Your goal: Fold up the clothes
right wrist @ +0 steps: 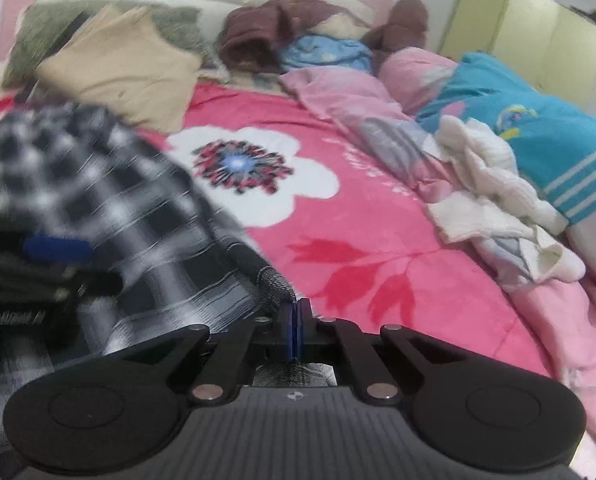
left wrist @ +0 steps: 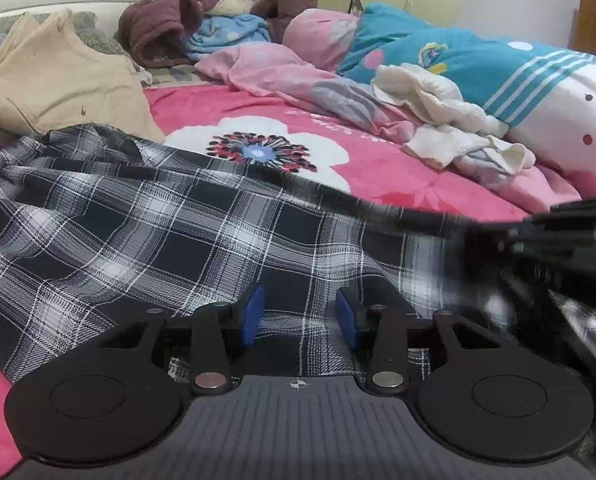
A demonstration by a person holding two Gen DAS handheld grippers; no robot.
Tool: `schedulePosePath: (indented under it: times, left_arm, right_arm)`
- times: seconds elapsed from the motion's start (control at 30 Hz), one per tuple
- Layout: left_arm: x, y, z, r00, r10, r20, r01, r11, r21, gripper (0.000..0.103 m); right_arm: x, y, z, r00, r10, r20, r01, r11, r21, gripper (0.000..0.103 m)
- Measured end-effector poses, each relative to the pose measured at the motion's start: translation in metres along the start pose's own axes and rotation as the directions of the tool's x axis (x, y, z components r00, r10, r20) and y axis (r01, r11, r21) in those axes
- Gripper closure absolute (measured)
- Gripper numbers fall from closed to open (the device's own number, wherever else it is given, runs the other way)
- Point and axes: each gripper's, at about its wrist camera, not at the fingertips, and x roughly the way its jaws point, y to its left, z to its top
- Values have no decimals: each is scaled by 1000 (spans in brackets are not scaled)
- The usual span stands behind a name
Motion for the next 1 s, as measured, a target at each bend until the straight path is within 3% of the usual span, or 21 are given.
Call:
schedulePosePath:
  times: [0.2, 0.3, 0.37, 0.43, 0.67, 1.0]
  left_arm:
    - [1, 0, 0, 1000, -2, 0, 2, 1000, -3, 62]
    - [1, 0, 0, 1000, -4, -1, 4, 1000, -7, 62]
    - [2, 0, 1, 1000, -6, -1, 6, 1000, -9, 62]
    - [2, 0, 0, 1000, -7, -1, 7, 1000, -12, 62]
    - [2, 0, 0, 1000, -13, 0, 13, 1000, -17, 61]
    - [2, 1, 0, 1000, -23, 1, 23, 999, -23, 59]
  right_arm:
    - [27, -36, -3, 995, 78, -55, -64, 974, 218, 102]
    - [37, -60, -10, 990, 132, -56, -102, 921, 375, 95]
    - [43, -75, -15, 984, 168, -52, -124, 872, 474, 80]
    - [42, -88, -17, 983, 179, -38, -129, 829, 544, 76]
    - [20, -96, -4, 995, 100, -4, -82, 834, 545, 76]
    - [64, -73, 3, 972, 207, -109, -112, 822, 558, 78]
